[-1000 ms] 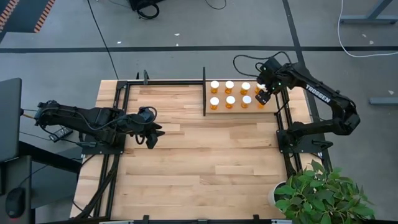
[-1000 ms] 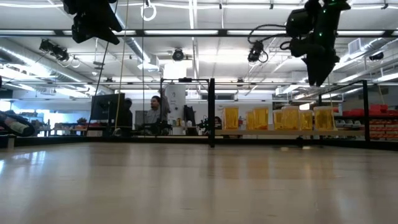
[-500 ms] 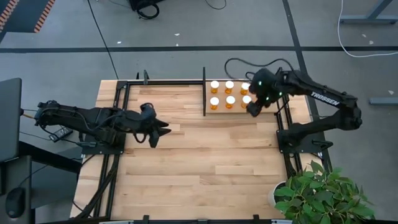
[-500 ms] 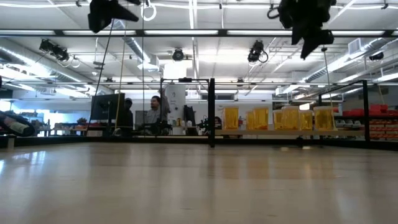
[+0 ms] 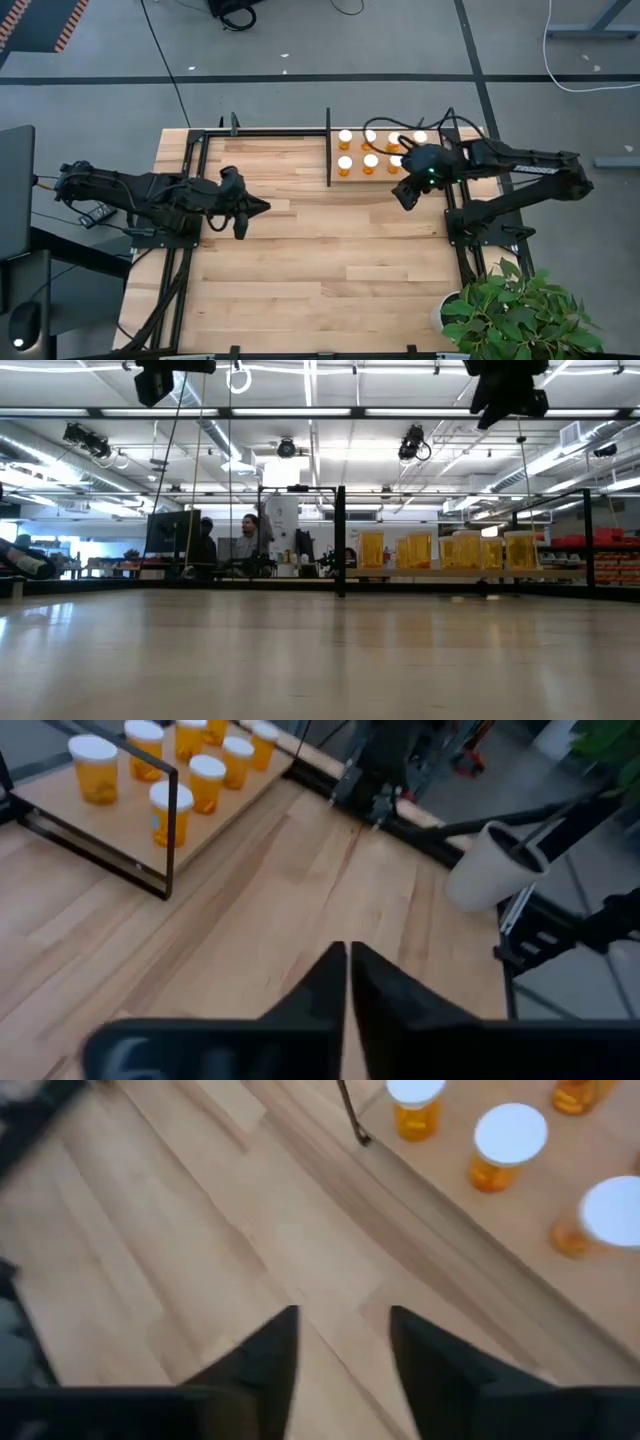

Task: Pick and place medicine bottles onto shelf by color
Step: Return to Home Position

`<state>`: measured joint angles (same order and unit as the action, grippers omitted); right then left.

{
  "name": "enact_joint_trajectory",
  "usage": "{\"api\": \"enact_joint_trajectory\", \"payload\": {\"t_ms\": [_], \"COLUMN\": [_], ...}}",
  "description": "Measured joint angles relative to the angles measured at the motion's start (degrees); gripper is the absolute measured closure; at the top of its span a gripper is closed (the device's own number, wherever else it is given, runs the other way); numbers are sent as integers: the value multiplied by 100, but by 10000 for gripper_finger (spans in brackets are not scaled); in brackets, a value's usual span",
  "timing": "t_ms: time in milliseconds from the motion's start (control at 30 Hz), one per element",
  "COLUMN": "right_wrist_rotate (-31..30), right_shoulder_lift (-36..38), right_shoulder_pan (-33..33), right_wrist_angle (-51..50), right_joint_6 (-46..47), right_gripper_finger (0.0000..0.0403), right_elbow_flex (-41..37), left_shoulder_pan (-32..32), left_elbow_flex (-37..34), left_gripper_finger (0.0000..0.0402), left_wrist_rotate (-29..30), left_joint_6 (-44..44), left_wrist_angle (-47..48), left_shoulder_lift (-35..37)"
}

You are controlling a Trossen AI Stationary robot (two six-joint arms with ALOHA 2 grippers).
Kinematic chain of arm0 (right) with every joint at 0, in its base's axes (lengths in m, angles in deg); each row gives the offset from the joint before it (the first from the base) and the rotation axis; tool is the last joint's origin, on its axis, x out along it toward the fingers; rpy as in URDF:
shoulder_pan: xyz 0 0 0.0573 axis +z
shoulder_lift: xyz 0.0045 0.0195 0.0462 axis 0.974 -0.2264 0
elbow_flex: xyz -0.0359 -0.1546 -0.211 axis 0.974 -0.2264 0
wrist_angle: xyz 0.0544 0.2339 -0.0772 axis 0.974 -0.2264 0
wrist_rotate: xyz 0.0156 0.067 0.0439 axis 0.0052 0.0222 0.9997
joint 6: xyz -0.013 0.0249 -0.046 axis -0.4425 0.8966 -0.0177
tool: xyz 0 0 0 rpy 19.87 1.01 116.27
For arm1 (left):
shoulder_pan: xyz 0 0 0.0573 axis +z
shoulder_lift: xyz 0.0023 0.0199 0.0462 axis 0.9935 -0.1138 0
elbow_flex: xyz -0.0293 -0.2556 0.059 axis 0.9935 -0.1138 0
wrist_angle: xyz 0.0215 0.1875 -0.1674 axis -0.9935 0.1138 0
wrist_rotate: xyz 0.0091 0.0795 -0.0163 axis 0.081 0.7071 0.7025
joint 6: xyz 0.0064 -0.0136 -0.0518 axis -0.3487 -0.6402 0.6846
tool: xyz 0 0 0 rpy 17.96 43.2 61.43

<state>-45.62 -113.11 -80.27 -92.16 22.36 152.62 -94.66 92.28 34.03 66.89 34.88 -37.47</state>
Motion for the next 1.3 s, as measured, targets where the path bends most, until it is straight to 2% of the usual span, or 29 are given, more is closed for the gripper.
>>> {"api": "enact_joint_trajectory", "payload": {"t_ms": [33,167,267,400,533,767,900,1033,1167,1300], "right_wrist_rotate": [-5,93,168,183,143,-456,-779,-896,-901,-1135], "right_shoulder_lift": [179,981,1627,2372,2955,3808,4320,4798,5229,5336], "right_shoulder_pan": [27,67,65,65,65,65,65,65,65,35], "right_wrist_angle": [187,1063,1784,3083,4157,4283,4283,4336,4704,4945], "right_joint_6": [100,655,1046,1510,1725,1728,1719,1743,1751,1371], "right_gripper_finger": [264,351,392,395,395,395,396,396,396,396], "right_elbow_flex": [-194,-1160,-2052,-3236,-4168,-4967,-5340,-5762,-6236,-6294], "left_shoulder_pan": [0,1,1,50,51,51,51,54,98,231], "left_elbow_flex": [-114,-881,-1693,-2701,-3430,-4237,-4654,-4932,-4937,-4937], "left_gripper_finger": [386,395,397,399,399,400,400,400,401,401], "left_wrist_rotate": [2,9,11,7,15,31,227,398,472,473], "left_joint_6": [12,292,575,945,1295,1420,1415,1304,1038,841], "left_wrist_angle": [-94,-562,-1128,-2111,-2617,-2681,-2717,-3256,-3189,-3186], "left_shoulder_lift": [116,841,1587,2584,3361,4460,5042,4976,5022,5015]}}
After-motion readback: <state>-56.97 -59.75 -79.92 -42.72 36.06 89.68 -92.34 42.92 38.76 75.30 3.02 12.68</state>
